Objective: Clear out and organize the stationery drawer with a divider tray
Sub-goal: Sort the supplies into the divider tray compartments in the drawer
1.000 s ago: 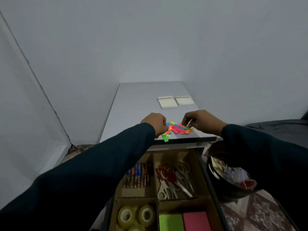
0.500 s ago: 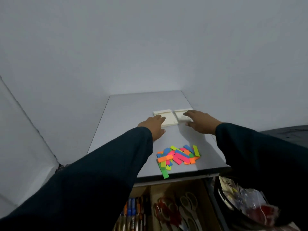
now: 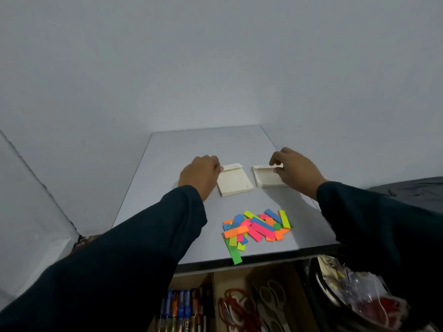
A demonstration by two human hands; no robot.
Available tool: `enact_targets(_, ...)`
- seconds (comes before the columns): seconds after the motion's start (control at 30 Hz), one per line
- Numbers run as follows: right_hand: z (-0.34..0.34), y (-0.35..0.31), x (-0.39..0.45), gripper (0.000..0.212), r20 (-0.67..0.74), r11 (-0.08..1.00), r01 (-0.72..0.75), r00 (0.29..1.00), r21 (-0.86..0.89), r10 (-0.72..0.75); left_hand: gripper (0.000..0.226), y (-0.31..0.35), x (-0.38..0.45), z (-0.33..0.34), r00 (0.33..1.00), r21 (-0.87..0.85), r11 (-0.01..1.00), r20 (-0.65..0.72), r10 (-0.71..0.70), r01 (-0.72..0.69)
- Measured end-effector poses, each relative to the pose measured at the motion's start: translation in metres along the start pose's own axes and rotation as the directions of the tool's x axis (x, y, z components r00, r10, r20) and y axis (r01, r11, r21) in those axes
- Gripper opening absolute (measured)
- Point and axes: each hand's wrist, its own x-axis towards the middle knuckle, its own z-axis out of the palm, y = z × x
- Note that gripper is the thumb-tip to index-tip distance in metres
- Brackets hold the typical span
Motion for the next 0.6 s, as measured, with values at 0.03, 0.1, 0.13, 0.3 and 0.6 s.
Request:
enact_targets(0.03,-0.002,0.002,0.002,0.029,0.034,1.000,-0.017,0.999,0.010,0.017,0.030,-0.005,0.004,0.002,0.997,-0.086,0.994,0.023,-0.069,0.070)
enact_targets(0.1,-0.004,0.003,0.007,0.050,0.153,0.997,-0.065,0.987,0.037,0.058,0.050,-0.012,0.012,0.006,0.970,-0.216,0.955,0.174,-0.168,0.203)
enact_targets(0.13,-0.006,0.002,0.010,0.061,0.208,0.995,-0.083,0.976,0.056,0.070,0.062,-0.013,0.016,0.008,0.950,-0.225,0.944,0.250,-0.184,0.242)
enact_targets(0.3,-0.012,0.001,0.030,0.091,0.483,0.983,-0.174,0.867,0.063,0.123,0.087,-0.013,0.032,0.011,0.903,-0.095,0.973,0.399,-0.158,0.212)
enact_targets(0.6,-0.013,0.001,0.036,0.080,0.493,0.963,-0.261,0.831,-0.067,0.260,0.069,0.006,0.035,-0.002,0.876,-0.157,0.942,0.437,-0.203,0.297)
